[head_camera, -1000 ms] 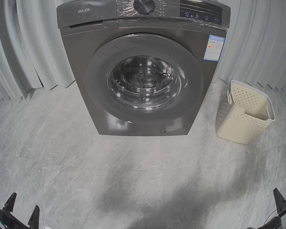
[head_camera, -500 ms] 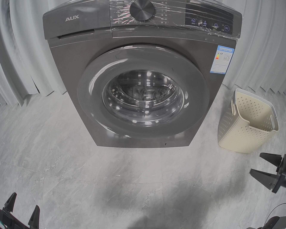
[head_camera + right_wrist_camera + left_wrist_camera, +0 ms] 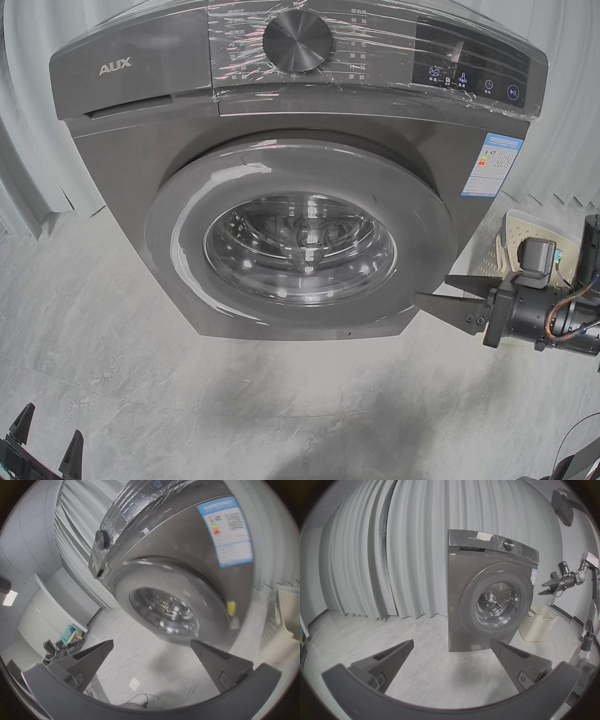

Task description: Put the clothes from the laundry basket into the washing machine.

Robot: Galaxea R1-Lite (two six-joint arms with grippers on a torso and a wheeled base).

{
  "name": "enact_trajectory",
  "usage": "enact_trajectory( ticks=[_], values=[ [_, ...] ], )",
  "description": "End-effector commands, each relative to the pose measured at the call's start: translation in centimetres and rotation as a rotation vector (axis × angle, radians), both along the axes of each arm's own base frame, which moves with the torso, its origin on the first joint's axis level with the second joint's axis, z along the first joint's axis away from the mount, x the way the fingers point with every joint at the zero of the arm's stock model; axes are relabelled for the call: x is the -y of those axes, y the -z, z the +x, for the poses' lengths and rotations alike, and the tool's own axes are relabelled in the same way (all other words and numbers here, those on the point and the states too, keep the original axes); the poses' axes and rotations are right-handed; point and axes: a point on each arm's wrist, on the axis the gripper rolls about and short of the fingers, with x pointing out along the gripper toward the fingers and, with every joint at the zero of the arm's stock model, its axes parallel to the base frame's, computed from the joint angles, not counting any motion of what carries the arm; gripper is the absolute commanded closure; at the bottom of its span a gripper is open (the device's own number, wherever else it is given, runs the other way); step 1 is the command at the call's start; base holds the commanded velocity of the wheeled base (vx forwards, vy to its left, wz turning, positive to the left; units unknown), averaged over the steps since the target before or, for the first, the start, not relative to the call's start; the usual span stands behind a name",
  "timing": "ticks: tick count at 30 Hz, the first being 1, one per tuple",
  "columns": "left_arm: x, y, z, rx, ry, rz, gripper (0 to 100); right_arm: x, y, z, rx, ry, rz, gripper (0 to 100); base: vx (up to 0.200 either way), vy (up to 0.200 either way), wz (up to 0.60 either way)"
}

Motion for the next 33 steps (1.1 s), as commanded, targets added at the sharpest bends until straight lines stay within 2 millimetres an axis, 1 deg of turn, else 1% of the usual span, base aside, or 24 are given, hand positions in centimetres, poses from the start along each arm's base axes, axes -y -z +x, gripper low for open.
enact_trajectory(
  ticks=[1, 4, 6, 7, 12, 15, 18, 19, 21, 23, 26, 28, 29, 31, 33],
  values=[
    [0.0, 0.5, 0.0, -0.005, -0.001, 0.0, 0, -2.2, 1.0, 3.3, 0.009, 0.035, -0.001, 0, 0.0, 0.0, 0.0],
    [0.0, 0.5, 0.0, -0.005, -0.001, 0.0, 0, -2.6, 0.3, 4.2, 0.079, 0.075, 0.028, 0, 0.0, 0.0, 0.0],
    [0.0, 0.5, 0.0, -0.005, -0.001, 0.0, 0, -2.6, 0.1, 4.4, 0.1, 0.09, 0.035, 0, 0.0, 0.0, 0.0],
    [0.0, 0.5, 0.0, -0.005, -0.001, 0.0, 0, -2.5, -0.5, 4.4, 0.169, 0.121, 0.057, 0, 0.0, 0.0, 0.0],
    [0.0, 0.5, 0.0, -0.005, -0.001, 0.0, 0, -2.2, -0.6, 3.2, 0.253, 0.14, 0.056, 0, 0.0, 0.0, 0.0],
    [0.0, 0.5, 0.0, -0.005, -0.001, -0.002, 0, -1.5, 0.0, 0.9, 0.237, 0.11, 0.04, 0, 0.0, 0.0, 0.0],
    [0.0, 0.5, 0.0, -0.005, -0.001, -0.002, 0, -0.9, 0.7, -0.4, 0.226, 0.097, 0.032, 0, 0.0, 0.0, 0.0],
    [0.0, 0.5, 0.0, -0.005, -0.001, -0.002, 0, -0.5, 1.2, -1.1, 0.22, 0.086, 0.027, 0, 0.0, 0.0, 0.0],
    [0.0, 0.5, 0.0, -0.005, -0.001, -0.002, 0, 0.4, 1.2, -3.1, 0.232, 0.055, 0.039, 0, 0.0, 0.0, 0.0],
    [0.0, 0.5, 0.0, -0.005, -0.001, -0.005, 0, 1.8, 1.7, -5.7, 0.24, 0.014, 0.05, 0, 0.0, 0.0, 0.0],
    [0.0, 0.5, 0.0, -0.007, -0.001, -0.005, 0, 4.6, 4.5, -9.1, 0.207, -0.014, 0.005, 0, 0.0, 0.0, 0.0],
    [0.0, 0.5, 0.0, -0.008, -0.001, -0.005, 0, 6.7, 6.3, -10.9, 0.226, 0.021, -0.036, 0, 0.0, 0.0, 0.0],
    [0.0, 0.5, 0.0, -0.008, -0.001, -0.005, 0, 7.5, 6.9, -11.4, 0.233, 0.07, -0.052, 0, 0.0, 0.0, 0.0],
    [0.0, 0.5, 0.0, -0.007, -0.001, -0.003, 0, 8.8, 7.0, -12.0, 0.253, 0.191, -0.059, 0, 0.0, 0.0, 0.0],
    [0.0, 0.5, 0.0, -0.007, -0.001, -0.003, 0, 8.8, 7.0, -12.0, 0.253, 0.191, -0.059, 0, 0.0, 0.0, 0.0]
  ],
)
